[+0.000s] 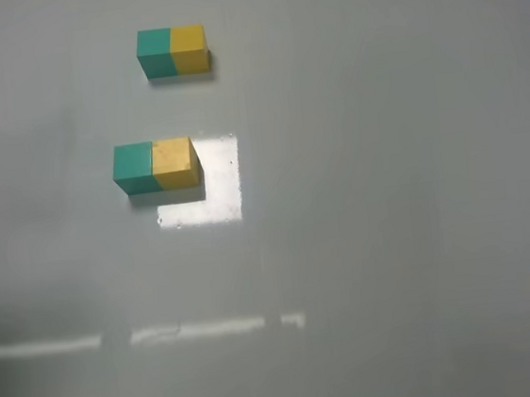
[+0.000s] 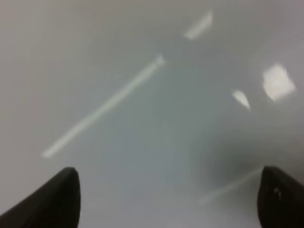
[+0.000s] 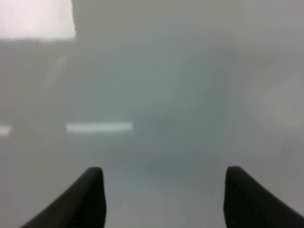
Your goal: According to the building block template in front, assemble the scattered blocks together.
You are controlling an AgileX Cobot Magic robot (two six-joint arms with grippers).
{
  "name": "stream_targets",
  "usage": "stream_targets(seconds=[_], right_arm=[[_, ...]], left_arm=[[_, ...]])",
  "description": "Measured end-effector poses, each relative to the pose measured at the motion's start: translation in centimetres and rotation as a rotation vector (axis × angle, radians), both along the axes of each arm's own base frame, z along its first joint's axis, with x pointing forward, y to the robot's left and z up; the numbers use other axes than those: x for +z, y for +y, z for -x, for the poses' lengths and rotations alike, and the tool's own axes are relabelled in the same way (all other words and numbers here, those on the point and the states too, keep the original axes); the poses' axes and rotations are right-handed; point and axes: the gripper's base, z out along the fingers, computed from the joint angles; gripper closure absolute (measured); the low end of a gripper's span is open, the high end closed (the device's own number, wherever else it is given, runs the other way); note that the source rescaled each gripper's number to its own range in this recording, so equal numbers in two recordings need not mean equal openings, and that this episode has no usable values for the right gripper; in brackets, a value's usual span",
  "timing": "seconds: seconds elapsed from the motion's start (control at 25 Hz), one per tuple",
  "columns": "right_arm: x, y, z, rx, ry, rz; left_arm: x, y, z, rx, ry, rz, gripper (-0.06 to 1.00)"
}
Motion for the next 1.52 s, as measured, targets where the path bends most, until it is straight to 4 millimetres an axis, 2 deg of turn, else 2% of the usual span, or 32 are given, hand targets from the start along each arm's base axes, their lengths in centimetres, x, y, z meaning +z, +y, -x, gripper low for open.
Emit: stream_targets(seconds=[0.16,0.28,0.36,0.48,0.64,0.72,0.88,1.04,1.52], right_arm=[[0.0,0.0,0.0,0.000,0.000,0.000],[0.0,0.0,0.0,0.000,0.000,0.000],[0.0,0.0,0.0,0.000,0.000,0.000],[0.0,0.0,0.0,0.000,0.000,0.000],[0.0,0.0,0.0,0.000,0.000,0.000],[0.0,0.0,0.0,0.000,0.000,0.000],[0.0,0.0,0.0,0.000,0.000,0.000],[0.0,0.0,0.0,0.000,0.000,0.000],[0.0,0.0,0.0,0.000,0.000,0.000]], left_arm=[[-3.8,2.4,4.8,0.187,0.033,0.135,0.21],[-5.9,2.8,9.1,0.304,-0.025,0.237,0.21],[-7.2,2.3,12.1,0.342,-0.100,0.300,0.21],[-9.0,1.2,15.6,0.359,-0.236,0.344,0.21],[-12.1,-0.1,18.5,0.308,-0.325,0.401,0.22],[-13.2,-0.5,18.8,0.270,-0.309,0.442,0.22],[-14.2,-0.7,18.4,0.230,-0.255,0.562,0.22],[-15.1,0.2,18.0,0.300,-0.220,0.650,0.22],[-15.3,1.1,17.5,0.351,-0.273,0.620,0.22]])
